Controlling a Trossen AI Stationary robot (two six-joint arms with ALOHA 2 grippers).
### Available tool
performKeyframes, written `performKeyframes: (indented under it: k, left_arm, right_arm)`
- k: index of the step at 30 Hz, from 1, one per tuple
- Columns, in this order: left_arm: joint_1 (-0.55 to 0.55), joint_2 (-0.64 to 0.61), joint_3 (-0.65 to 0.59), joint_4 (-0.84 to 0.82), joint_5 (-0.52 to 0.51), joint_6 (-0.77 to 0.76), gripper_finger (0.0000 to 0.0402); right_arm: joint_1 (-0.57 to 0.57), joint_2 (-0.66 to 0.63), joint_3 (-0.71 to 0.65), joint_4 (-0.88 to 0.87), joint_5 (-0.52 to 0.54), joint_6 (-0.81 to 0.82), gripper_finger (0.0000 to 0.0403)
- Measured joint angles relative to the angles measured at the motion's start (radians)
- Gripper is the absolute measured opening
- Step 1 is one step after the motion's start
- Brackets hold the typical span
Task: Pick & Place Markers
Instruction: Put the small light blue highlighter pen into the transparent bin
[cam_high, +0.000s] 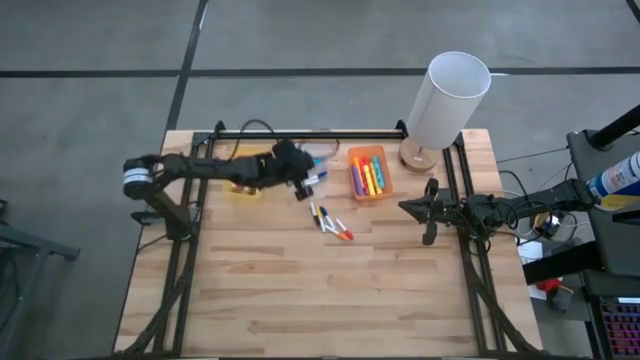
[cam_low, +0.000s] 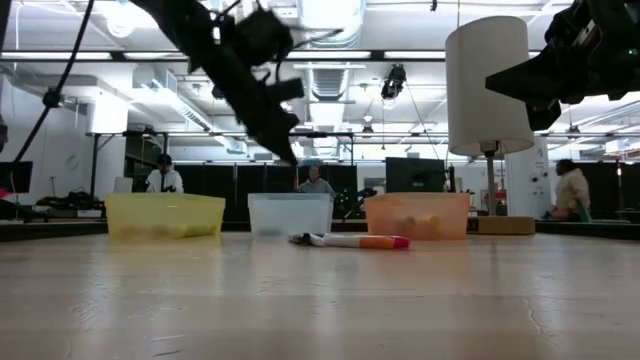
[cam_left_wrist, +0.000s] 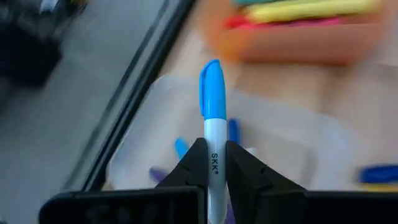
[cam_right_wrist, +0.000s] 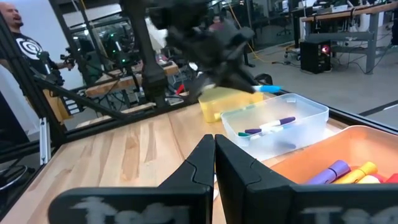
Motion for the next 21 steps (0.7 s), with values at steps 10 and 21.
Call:
performKeyframes:
  k: [10, 21]
  left_arm:
    - [0.206, 0.003, -0.05, 0.006, 0.137, -0.312, 0.003]
    - [0.236, 0.003, -0.051, -0.005, 0.205, -0.358, 0.003]
  right_arm:
    - [0.0, 0.0, 0.0, 0.0, 0.0, 0.0, 0.0009]
    - [0.0, 0.0, 0.0, 0.0, 0.0, 0.0, 0.0009]
